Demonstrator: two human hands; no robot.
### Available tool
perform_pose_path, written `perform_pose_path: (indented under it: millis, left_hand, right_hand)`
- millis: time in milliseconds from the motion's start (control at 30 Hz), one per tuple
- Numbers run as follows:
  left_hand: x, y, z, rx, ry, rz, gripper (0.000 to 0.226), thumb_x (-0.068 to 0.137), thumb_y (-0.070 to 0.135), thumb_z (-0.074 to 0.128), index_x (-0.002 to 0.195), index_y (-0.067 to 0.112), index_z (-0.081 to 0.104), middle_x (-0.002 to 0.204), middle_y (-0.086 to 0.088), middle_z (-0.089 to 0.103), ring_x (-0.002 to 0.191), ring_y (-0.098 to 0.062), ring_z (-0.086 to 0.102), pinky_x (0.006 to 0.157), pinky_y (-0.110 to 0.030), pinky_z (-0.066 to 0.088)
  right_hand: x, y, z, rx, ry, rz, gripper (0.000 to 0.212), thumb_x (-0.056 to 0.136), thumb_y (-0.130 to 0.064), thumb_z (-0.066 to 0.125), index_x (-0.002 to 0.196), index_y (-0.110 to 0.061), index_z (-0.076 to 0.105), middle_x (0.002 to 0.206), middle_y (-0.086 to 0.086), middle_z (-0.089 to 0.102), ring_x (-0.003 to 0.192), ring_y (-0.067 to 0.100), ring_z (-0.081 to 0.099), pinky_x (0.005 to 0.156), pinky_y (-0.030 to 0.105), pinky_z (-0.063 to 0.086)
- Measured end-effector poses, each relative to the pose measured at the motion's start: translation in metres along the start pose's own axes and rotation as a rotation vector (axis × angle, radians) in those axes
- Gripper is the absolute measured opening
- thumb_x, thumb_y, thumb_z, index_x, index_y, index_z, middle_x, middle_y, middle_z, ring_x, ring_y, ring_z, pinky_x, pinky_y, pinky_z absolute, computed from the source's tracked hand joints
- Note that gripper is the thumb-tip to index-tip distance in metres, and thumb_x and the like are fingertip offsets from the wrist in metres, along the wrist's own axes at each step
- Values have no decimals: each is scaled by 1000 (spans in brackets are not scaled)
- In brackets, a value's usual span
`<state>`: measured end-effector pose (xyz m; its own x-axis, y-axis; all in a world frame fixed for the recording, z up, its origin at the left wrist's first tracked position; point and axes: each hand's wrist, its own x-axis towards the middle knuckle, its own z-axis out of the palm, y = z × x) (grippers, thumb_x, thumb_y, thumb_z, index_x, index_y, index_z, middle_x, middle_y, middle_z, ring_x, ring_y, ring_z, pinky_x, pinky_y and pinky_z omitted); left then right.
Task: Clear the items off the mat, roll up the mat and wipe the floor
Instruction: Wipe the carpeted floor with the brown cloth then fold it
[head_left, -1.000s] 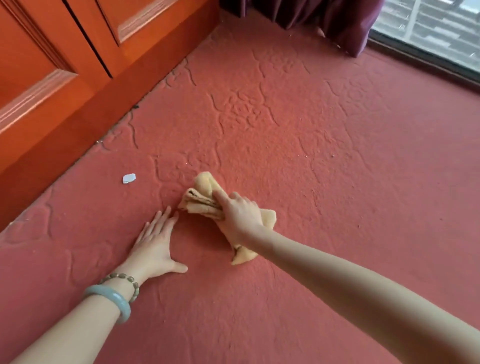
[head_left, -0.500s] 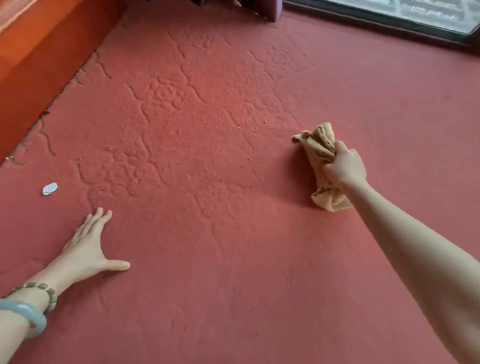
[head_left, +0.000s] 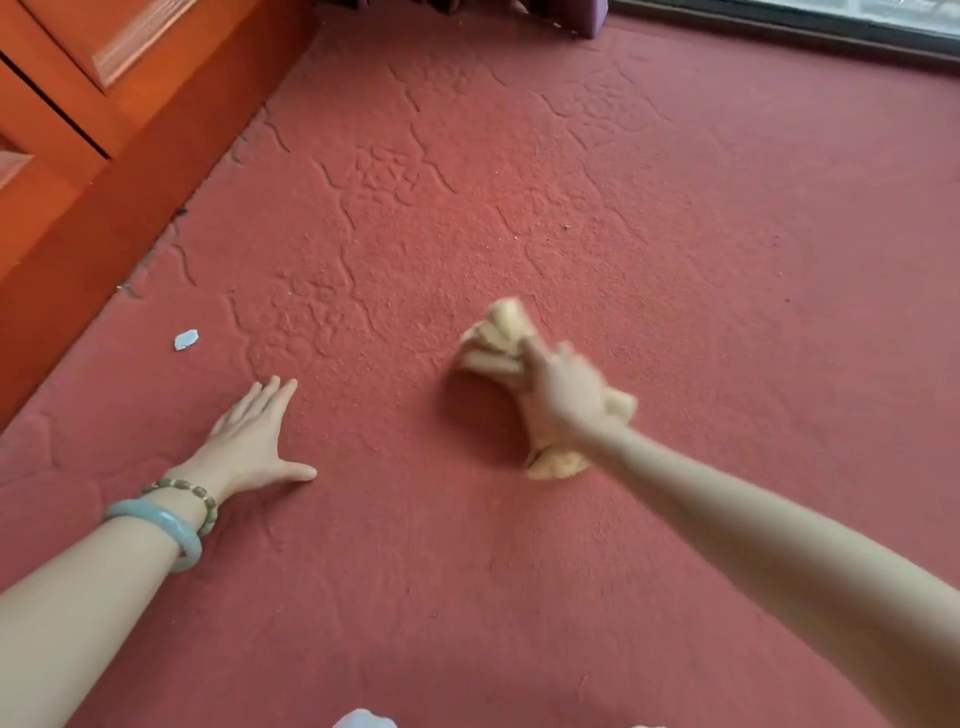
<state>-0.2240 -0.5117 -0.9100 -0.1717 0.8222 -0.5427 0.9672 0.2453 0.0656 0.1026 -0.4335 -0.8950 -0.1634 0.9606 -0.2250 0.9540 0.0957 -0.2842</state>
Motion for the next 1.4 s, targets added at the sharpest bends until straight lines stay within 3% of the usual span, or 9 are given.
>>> perform_pose_path:
  millis: [200,300,467,633,800,933,1100,1300,1400]
  left_hand:
    - [-15,2,-26,169,1,111,109,76,48,71,150,29,-6,159,0,-9,146,-17,-8,118,-41,10]
    - [-19,16,-39,321,-20,218,105,80,49,66,149,29,-10,158,1,-13,146,-15,-10,118,-37,8]
    - [-20,60,-43,311,5,319,101,83,53,62,149,29,-10,159,3,-12,146,-14,-10,118,-37,8]
    - [-17,113,-31,226,1,410,99,83,53,61,150,28,-8,159,2,-11,146,-14,-9,117,-37,6]
    - [-8,138,-17,164,29,457,97,83,51,62,150,28,-5,159,0,-8,146,-16,-5,117,-39,10]
    - [-1,135,-4,195,23,470,85,88,55,52,149,36,-4,159,-2,-7,146,-18,-5,118,-42,11]
    - [5,143,5,240,45,520,71,92,59,34,148,40,-5,159,-3,-6,146,-20,-5,118,-41,11]
    - [12,206,11,200,59,634,68,93,56,34,149,39,-2,159,-5,-4,146,-23,-3,116,-46,11]
    - [15,242,17,176,73,695,70,93,54,37,150,36,1,160,-6,-2,146,-23,-1,115,-45,11]
  right_hand:
    - [-126,-102,50,35,-388,-559,35,86,-10,51,119,-21,45,111,17,50,101,36,50,79,43,36]
    - [-138,-90,48,36,-370,-646,35,88,-10,50,122,-20,45,108,15,48,98,34,48,79,41,34]
    - [-68,17,15,175,-84,-216,43,87,-30,57,128,-25,45,103,10,50,97,32,54,76,36,42]
    - [-49,171,-23,166,150,377,51,82,-20,58,131,-23,45,110,19,52,104,39,54,84,41,46]
    - [-74,223,-36,168,196,654,39,83,-15,52,121,-18,47,108,23,51,98,41,54,74,38,42]
    - [-86,162,-21,87,97,402,50,83,-16,53,131,-24,42,103,19,51,95,39,55,75,38,43]
    - [-152,64,18,86,-65,-14,39,86,-18,50,124,-26,45,100,13,49,89,35,52,75,43,44]
    - [-219,23,46,195,-220,-251,37,86,-16,55,123,-19,49,93,17,51,78,35,51,70,45,44]
    - [-214,47,37,257,-187,-216,41,86,-19,57,126,-21,48,87,13,48,77,33,51,68,42,43]
